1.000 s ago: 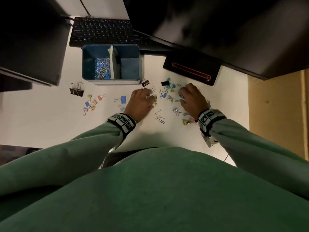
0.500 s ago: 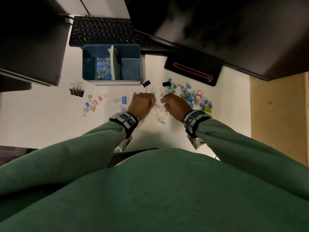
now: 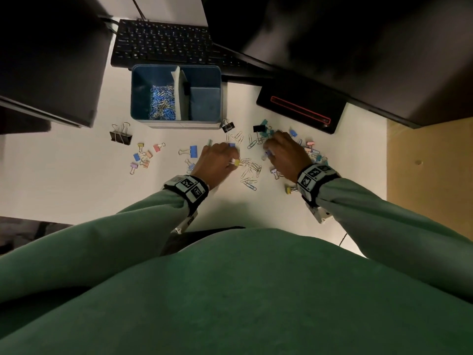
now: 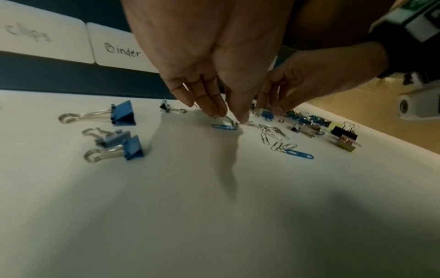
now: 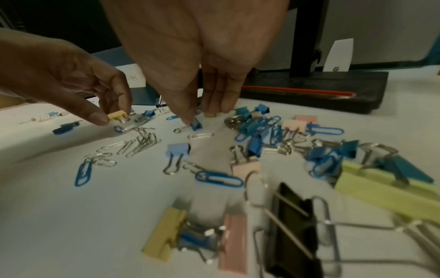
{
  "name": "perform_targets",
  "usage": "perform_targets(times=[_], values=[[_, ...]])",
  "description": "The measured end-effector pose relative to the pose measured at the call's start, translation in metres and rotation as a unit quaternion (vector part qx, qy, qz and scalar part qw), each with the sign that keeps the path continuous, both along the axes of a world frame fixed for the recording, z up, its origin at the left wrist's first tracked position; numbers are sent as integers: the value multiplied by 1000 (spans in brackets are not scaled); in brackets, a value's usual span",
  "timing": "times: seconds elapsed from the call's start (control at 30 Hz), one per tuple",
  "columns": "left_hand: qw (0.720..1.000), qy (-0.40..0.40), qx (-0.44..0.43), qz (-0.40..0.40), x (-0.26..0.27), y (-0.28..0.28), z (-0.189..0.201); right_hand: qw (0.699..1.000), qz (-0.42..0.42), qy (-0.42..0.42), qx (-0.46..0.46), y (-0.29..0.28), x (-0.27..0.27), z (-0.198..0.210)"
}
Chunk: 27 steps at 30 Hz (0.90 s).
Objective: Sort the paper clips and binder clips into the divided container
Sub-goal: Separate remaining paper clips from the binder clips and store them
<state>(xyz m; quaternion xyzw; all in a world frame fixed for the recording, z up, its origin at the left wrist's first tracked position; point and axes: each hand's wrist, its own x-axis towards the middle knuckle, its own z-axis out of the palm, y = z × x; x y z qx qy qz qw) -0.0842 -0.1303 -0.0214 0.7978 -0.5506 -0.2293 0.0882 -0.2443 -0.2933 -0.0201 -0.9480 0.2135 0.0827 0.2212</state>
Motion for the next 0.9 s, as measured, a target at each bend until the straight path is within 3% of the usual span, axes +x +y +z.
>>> perform_targets(times=[0.13,0.23,0.33,0.43,0.57,0.7,0.9], values=[[998,-47,12,41,18,24,7,997,69,-33,12,14,11,11],[992,-96,59,55,30,33,7,994,86,43,42,31,21,6],[991,-119,51,36,26,24,8,989,107,92,51,40,14,6],[991,-123,43,24,17,8,5,989,117,51,70,38,10,20],[989,-127,70,28,12,-6,1,995,98,22,27,28,42,21],[982,-163,95,-15,14,-3,3,985,146,85,-25,30,66,18],[979,-184,85,-39,13,30,4,978,149,124,-71,28,17,7]])
